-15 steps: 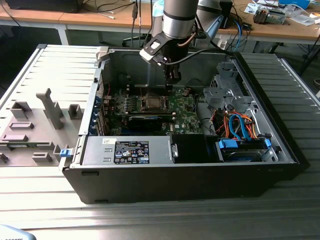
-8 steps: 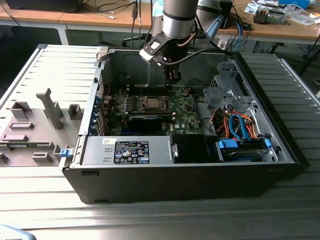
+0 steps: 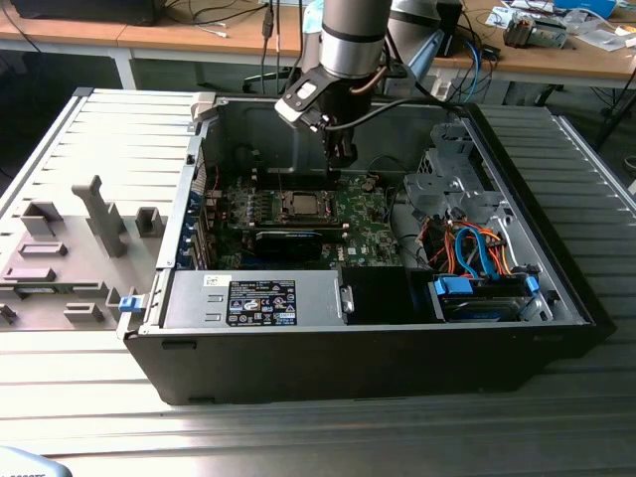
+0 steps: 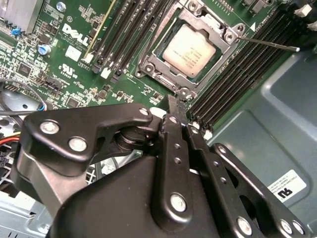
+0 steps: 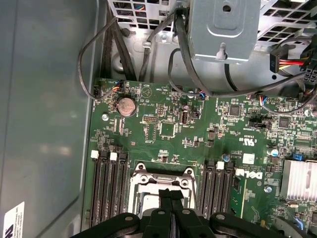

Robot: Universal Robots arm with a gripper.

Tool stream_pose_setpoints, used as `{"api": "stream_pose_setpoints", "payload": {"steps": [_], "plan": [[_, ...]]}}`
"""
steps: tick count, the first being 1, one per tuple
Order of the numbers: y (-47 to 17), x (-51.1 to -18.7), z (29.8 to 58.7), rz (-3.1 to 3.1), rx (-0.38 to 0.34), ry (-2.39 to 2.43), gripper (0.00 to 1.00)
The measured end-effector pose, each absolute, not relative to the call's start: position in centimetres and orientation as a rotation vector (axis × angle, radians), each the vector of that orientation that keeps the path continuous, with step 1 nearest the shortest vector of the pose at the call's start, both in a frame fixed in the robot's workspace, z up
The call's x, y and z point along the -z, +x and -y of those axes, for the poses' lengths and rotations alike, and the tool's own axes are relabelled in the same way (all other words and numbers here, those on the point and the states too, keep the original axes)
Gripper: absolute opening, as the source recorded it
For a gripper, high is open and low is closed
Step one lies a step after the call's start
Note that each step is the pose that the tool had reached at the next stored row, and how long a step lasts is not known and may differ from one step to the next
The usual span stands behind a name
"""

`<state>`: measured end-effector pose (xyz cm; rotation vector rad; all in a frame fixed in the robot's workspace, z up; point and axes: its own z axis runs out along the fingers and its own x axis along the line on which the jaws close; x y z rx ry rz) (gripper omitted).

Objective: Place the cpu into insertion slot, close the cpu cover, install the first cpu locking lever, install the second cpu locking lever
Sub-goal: 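Close the cpu cover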

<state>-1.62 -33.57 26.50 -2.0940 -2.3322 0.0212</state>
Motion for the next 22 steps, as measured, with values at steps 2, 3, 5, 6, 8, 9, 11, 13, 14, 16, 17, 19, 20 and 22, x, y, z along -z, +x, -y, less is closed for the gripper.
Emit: {"api": "stream_pose_setpoints", "payload": {"steps": [2,3,5,6,8,9,11,13,14,16,17,19,20,22], "plan": [[-1.71,-26.47,33.57,2.332,-0.021,-2.094,0.11],[-1.74,-26.46,33.57,2.332,-0.021,-2.094,0.11],[-1.82,-26.44,33.57,2.332,-0.021,-2.094,0.11],[-1.85,-26.42,33.57,2.332,-0.021,-2.094,0.11],[-1.91,-26.37,33.57,2.332,-0.021,-2.094,0.11],[-1.93,-26.36,33.57,2.332,-0.021,-2.094,0.11],[-2.0,-26.29,33.57,2.332,-0.021,-2.094,0.11],[-2.09,-26.2,33.57,2.332,-0.021,-2.094,0.11],[-2.12,-26.18,33.57,2.332,-0.021,-2.094,0.11],[-2.18,-26.12,33.57,2.332,-0.021,-2.094,0.11],[-2.21,-26.07,33.57,2.332,-0.021,-2.094,0.11],[-2.27,-26.02,33.57,2.332,-0.021,-2.094,0.11],[-2.31,-25.98,33.57,2.332,-0.021,-2.094,0.11],[-2.4,-25.91,33.57,2.332,-0.021,-2.094,0.11]]}}
